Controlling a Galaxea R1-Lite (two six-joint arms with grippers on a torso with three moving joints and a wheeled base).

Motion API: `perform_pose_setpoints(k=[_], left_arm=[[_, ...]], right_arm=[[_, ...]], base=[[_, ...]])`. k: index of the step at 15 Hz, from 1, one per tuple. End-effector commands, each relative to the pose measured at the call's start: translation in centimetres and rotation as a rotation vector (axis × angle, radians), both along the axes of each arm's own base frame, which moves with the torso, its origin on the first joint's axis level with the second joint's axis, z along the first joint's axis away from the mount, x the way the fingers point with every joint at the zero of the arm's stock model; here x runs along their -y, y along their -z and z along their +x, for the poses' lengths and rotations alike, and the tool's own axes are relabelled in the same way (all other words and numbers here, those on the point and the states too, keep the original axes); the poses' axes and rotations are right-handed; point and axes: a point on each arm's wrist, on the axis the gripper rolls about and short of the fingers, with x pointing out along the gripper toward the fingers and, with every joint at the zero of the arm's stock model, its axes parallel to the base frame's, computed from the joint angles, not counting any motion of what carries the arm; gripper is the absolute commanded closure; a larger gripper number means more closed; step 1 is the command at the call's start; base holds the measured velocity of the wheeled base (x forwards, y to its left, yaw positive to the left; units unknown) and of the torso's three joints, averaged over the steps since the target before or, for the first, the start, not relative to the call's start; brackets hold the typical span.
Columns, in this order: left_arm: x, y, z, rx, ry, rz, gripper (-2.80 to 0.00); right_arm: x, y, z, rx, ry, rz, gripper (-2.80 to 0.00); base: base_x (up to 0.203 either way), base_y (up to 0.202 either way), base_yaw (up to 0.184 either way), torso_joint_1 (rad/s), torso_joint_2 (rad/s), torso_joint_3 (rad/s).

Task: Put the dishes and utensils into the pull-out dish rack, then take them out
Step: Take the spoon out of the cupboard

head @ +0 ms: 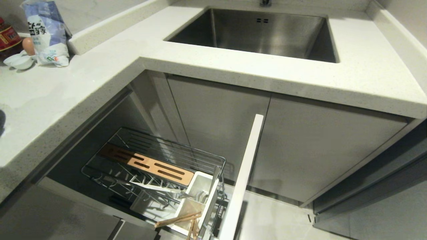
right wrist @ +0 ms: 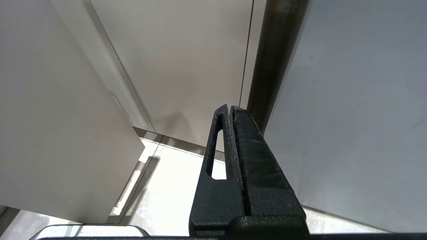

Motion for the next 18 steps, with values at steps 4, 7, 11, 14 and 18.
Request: perform_pose_setpoints(k=[4, 7, 11, 14, 18], left_arm=[[3.1, 2.9, 3.0, -0.187, 0.332, 0.005, 0.00], [5.8, 6.4, 5.7, -0.424, 0.427, 0.096, 0.00], [8.3, 10.5, 7.9, -0.630, 0.476, 0.211, 0.00], [10.0, 13.5, 8.1, -0.727, 0.543, 0.354, 0.00], [13.6, 19.1, 8.8, -0.920, 0.535, 0.551, 0.00]], right_arm=[[0.0, 0.6, 0.2, -0.022, -0.001, 0.000, 0.00], [0.0, 0.6, 0.2, -0.022, -0.001, 0.000, 0.00], [0.0, 0.6, 0.2, -0.022, -0.001, 0.000, 0.00], [0.0, 0.6, 0.2, -0.022, -0.001, 0.000, 0.00], [0.0, 0.6, 0.2, -0.022, -0.001, 0.000, 0.00]], base=[[0.000, 0.000, 0.000, 0.000, 0.00, 0.000], [0.000, 0.000, 0.000, 0.000, 0.00, 0.000], [0.000, 0.000, 0.000, 0.000, 0.00, 0.000], [0.000, 0.000, 0.000, 0.000, 0.00, 0.000], [0.000, 0.000, 0.000, 0.000, 0.00, 0.000]])
